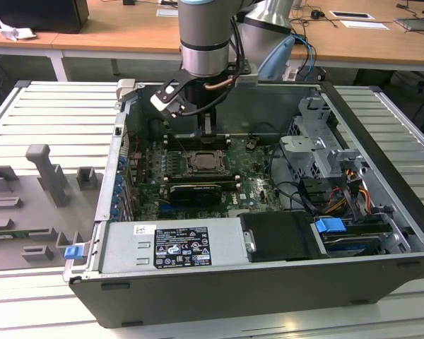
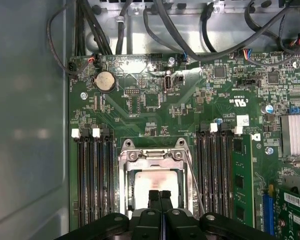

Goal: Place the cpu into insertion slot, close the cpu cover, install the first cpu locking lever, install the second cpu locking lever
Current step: 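Close the cpu cover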

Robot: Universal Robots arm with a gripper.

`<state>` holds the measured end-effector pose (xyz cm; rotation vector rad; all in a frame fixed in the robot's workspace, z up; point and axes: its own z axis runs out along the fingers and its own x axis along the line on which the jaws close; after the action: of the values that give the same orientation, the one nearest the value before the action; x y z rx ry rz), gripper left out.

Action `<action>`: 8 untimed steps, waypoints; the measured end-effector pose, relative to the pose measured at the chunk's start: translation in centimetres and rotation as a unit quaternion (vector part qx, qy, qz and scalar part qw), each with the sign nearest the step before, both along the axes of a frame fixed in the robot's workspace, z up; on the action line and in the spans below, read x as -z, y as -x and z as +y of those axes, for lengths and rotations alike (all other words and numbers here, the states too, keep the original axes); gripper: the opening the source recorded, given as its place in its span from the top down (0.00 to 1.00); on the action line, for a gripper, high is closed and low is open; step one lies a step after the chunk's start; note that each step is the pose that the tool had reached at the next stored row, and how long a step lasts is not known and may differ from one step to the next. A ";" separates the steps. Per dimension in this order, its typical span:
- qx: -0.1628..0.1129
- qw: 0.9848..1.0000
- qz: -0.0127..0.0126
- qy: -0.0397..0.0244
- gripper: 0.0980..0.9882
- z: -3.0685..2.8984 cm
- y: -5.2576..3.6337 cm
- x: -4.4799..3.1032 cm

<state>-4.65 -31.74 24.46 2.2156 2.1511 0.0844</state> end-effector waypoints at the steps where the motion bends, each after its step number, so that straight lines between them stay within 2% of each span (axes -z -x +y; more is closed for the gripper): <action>1: 0.000 1.000 0.000 0.000 0.99 0.00 0.06 0.00; 8: 0.000 1.000 0.000 0.000 0.99 0.00 0.43 0.01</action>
<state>-5.08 -31.74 24.44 2.2156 2.1511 0.0844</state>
